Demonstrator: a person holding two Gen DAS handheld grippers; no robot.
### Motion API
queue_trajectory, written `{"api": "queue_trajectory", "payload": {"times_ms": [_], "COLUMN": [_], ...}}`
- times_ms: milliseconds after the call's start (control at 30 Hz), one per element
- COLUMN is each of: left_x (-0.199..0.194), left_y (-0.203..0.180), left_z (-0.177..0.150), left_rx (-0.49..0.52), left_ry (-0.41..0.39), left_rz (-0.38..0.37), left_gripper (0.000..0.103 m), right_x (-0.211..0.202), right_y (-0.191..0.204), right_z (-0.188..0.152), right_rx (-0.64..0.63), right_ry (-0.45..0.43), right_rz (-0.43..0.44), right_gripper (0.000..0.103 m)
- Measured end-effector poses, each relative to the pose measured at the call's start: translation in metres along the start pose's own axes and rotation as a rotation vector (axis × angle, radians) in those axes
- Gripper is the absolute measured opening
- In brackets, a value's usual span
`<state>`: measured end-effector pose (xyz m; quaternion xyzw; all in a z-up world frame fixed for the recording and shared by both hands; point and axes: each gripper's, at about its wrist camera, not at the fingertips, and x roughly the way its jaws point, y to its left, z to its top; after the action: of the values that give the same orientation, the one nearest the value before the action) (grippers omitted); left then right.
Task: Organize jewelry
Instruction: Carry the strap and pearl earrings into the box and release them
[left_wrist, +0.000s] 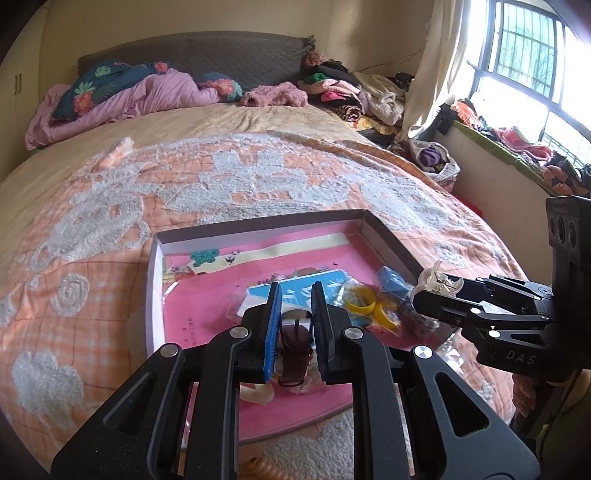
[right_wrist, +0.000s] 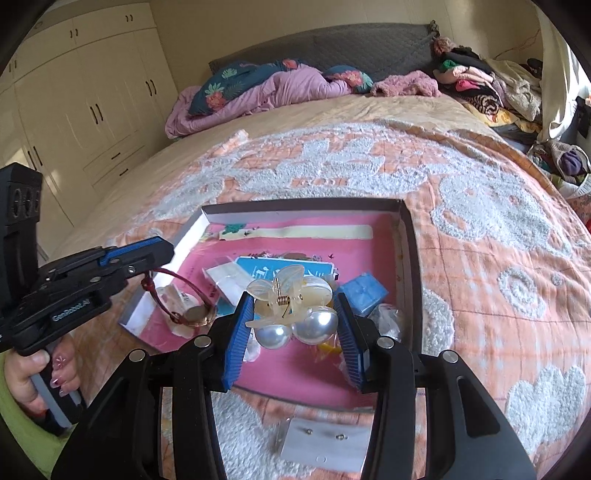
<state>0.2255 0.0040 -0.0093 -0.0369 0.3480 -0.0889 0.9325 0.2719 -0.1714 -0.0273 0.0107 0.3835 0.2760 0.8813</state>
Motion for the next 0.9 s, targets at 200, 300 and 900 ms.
{"api": "queue_trajectory", "payload": {"times_ms": [200, 300, 900], "left_x": [0.002, 0.001, -0.028], "left_y": [0.002, 0.003, -0.005], "left_z": [-0.001, -0.001, -0.006], "left_rx": [0.006, 0.001, 0.007], "left_ry": [0.0, 0.002, -0.043], "left_rz": [0.016, 0.018, 0.037], "left_gripper": [0.011, 0.012, 0.053], "right_x": [0.014, 0.017, -0.033], "right_y": [-0.002, -0.003, -0.004], "right_z": [-0.004, -0.005, -0.006], "right_rx": [0.018, 0.02, 0.056], "right_ry": [0.025, 0.032, -0.085], "right_rz": [0.001, -0.003, -0.006], "right_gripper": [0.043, 0.044, 0.075]}}
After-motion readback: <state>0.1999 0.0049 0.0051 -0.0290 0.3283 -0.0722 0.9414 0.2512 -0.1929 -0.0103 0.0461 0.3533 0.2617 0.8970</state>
